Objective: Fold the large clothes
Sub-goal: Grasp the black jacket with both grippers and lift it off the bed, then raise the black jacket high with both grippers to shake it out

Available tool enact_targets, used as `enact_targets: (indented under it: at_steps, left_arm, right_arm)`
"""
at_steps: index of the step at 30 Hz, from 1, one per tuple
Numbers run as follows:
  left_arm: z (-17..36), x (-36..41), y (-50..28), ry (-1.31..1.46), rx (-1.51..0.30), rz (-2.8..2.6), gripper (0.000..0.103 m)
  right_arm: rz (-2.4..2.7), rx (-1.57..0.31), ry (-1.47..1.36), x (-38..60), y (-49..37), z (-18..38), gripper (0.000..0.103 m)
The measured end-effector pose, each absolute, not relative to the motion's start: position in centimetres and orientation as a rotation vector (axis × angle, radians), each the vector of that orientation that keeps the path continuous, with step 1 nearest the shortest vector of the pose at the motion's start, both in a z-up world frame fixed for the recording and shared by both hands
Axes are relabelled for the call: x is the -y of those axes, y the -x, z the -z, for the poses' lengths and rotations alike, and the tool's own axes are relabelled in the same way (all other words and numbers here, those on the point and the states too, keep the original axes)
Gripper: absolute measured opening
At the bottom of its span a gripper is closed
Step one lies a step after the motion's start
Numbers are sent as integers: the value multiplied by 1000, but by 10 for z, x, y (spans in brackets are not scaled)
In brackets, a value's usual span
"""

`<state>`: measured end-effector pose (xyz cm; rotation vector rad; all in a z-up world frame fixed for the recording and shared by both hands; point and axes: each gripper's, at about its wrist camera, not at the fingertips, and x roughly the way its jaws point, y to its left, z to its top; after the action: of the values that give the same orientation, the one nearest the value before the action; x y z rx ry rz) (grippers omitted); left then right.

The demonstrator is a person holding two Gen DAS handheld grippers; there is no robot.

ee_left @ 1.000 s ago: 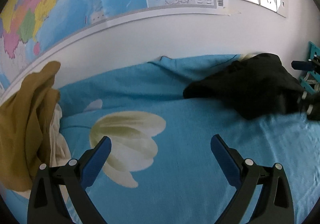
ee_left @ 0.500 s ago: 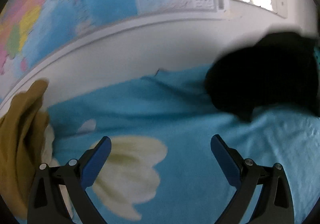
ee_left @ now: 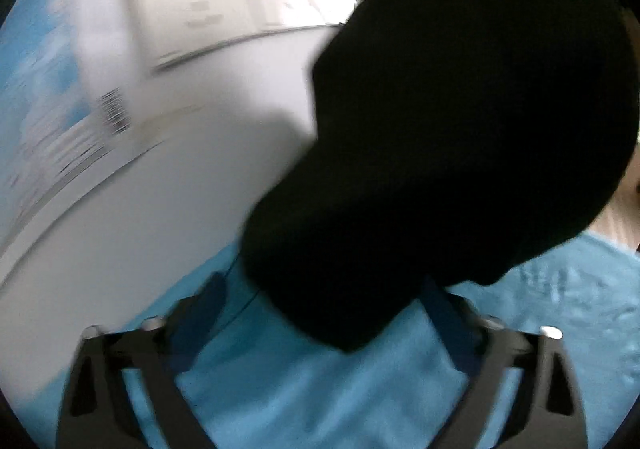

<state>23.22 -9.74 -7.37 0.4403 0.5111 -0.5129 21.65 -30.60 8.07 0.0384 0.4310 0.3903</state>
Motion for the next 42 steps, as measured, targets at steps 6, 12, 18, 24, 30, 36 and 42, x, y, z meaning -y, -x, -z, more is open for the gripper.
enact_targets:
  at_steps: [6,12,18,24,30,36,42]
  left_arm:
    - [35,134,-250,-451,-470,462,5]
    - [-83,160,-236,-311,-294,507,5]
    - [-190,160,-193,-148,-121,488,4]
    - [-287,113,-106,-30,106,437,4]
    - [-350,76,19,-23,284,331,4]
    - [-354,5,98,-90,237,210,5]
    - [-322,-26,184,-219,164,93,5]
  right_arm:
    - [-327,-381,-63,325,-209,-103,7]
    - [-253,-214,-43,353,-170,-197,7]
    - [-210,-7,42,344,-96,-298,7]
    - [-188,232,63,340,5,-372,7]
    - [-283,322,28,344,89,-405,7]
    - [-520,241,-36,339,127,-377,7]
    - [-781,124,-116,325,129,-317,7]
